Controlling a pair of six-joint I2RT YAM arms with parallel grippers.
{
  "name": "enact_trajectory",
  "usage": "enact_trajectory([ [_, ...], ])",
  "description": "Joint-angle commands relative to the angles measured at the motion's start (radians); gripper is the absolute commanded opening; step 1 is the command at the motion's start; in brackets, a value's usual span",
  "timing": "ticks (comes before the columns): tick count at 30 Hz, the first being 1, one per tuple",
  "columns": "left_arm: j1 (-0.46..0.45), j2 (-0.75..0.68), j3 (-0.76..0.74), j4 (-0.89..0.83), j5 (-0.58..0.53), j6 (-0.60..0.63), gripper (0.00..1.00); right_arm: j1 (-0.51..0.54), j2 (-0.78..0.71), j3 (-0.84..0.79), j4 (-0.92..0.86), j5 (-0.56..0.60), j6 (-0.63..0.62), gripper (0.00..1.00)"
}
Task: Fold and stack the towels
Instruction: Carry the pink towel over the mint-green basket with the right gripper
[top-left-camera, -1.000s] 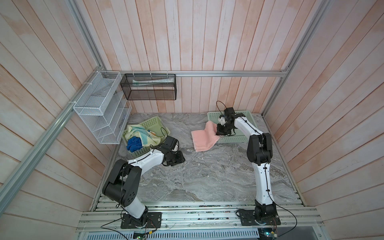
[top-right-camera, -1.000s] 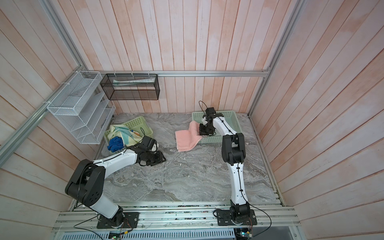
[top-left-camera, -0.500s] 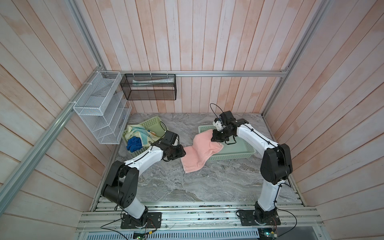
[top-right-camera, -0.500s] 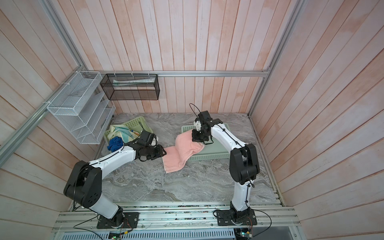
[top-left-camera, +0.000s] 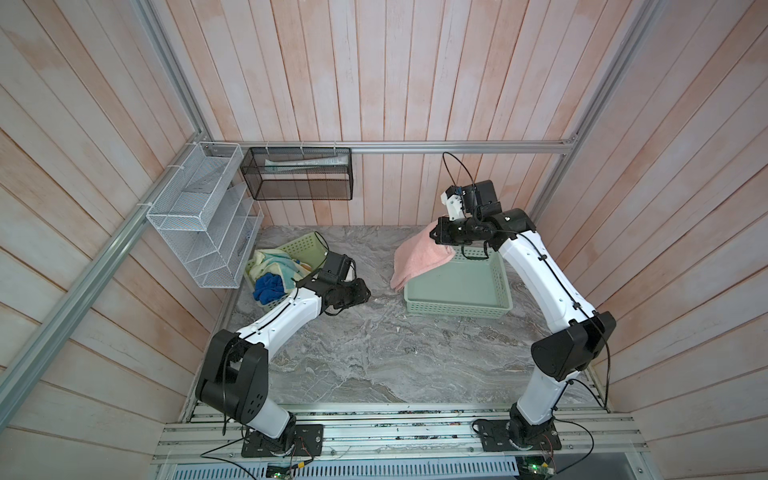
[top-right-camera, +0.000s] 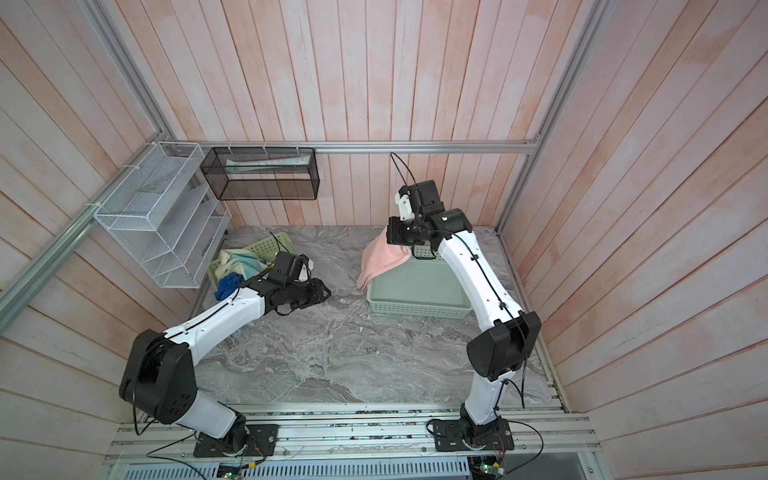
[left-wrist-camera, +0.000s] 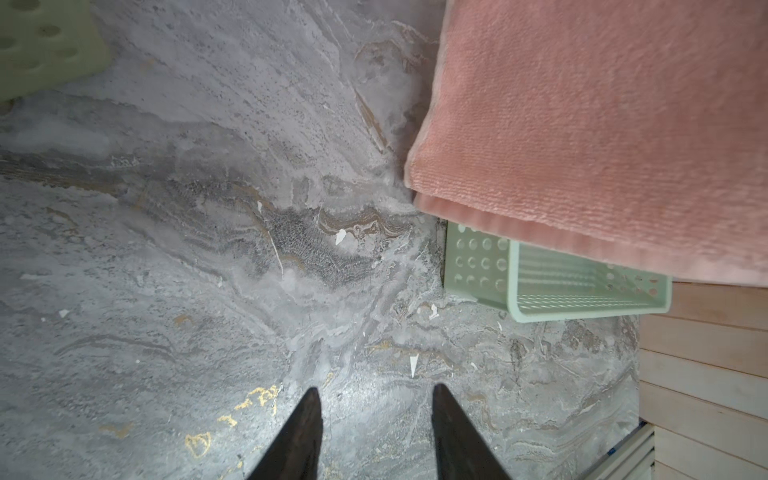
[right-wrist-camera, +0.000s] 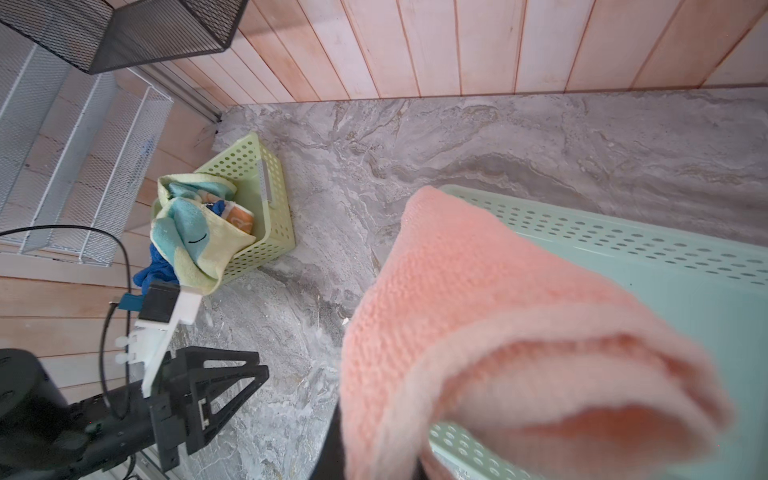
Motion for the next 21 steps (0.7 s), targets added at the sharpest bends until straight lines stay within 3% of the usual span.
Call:
enact_trajectory([
  [1, 0.007, -0.024, 0.015, -0.011, -0.016, 0.027, 0.45, -0.046, -0.032, -0.081, -0.003, 0.026, 0.021, 0.00],
  [8, 0.012, -0.039, -0.025, -0.001, -0.016, 0.032, 0.45, -0.096, -0.101, -0.135, 0.033, -0.004, 0.047, 0.00],
  [21, 0.028, -0.054, -0.038, 0.003, -0.013, 0.040, 0.45, -0.096, -0.023, 0.183, -0.169, 0.000, -0.003, 0.00],
])
